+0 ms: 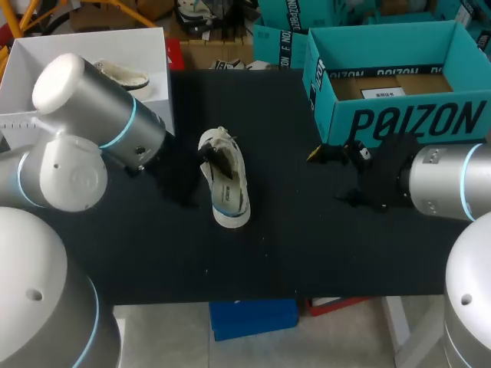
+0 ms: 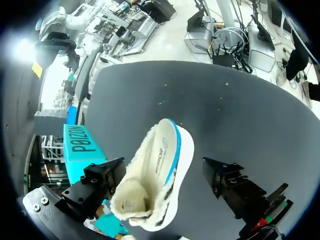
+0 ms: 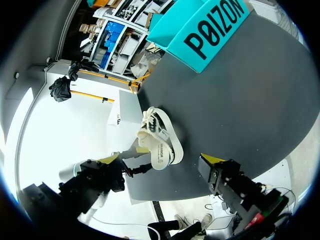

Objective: Take the shoe out of the shoebox, open the shoe tongue, remove and reinsert the insole, then place the shoe into the shoebox

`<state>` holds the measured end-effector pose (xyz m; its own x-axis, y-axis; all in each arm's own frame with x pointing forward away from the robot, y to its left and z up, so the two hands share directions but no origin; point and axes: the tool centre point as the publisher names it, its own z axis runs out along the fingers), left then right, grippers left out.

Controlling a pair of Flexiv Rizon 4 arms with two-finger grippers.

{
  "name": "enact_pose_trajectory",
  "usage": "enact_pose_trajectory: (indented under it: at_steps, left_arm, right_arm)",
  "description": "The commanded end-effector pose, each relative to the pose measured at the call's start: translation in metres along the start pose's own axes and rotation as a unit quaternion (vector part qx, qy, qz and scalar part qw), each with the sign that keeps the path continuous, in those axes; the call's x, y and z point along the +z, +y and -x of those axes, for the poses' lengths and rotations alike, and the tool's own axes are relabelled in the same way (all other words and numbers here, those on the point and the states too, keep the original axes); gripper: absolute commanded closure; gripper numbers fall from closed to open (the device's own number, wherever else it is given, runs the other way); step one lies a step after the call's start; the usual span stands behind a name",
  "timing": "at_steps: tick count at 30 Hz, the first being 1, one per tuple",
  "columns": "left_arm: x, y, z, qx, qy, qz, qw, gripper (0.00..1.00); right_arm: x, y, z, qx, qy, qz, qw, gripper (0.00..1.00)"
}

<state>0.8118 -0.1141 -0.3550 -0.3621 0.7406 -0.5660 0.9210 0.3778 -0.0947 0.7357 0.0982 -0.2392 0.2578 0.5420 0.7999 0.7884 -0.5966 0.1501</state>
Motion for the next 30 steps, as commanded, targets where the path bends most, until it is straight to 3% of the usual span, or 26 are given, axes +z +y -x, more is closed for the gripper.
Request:
enact_pose_trajectory:
  at_steps: [1,2,6,9,11,30]
  left_arm:
    - [0.006,-0.006,-0.009,-0.007,-0.017,0.016,1.000,0.26]
    - [0.008,-0.006,-0.009,-0.009,-0.019,0.018,1.000,0.43]
    - [0.017,-0.007,-0.006,-0.019,-0.031,0.017,0.999,0.84]
    - [0.025,-0.008,-0.004,-0.018,-0.033,0.020,0.999,0.88]
    - [0.029,-0.009,-0.003,-0.019,-0.035,0.019,0.999,1.00]
    - [0.028,-0.007,0.009,-0.010,-0.061,0.026,0.998,1.00]
  right_arm:
    - [-0.004,0.002,0.005,0.004,0.005,-0.016,1.000,0.00]
    - [-0.004,0.002,0.005,0.004,0.005,-0.016,1.000,0.00]
    - [-0.004,0.002,0.005,0.004,0.005,-0.016,1.000,0.00]
    - [-0.004,0.002,0.005,0.004,0.005,-0.016,1.000,0.00]
    - [-0.004,0.002,0.005,0.004,0.005,-0.016,1.000,0.00]
    - [-0.004,0.002,0.005,0.004,0.005,-0.016,1.000,0.00]
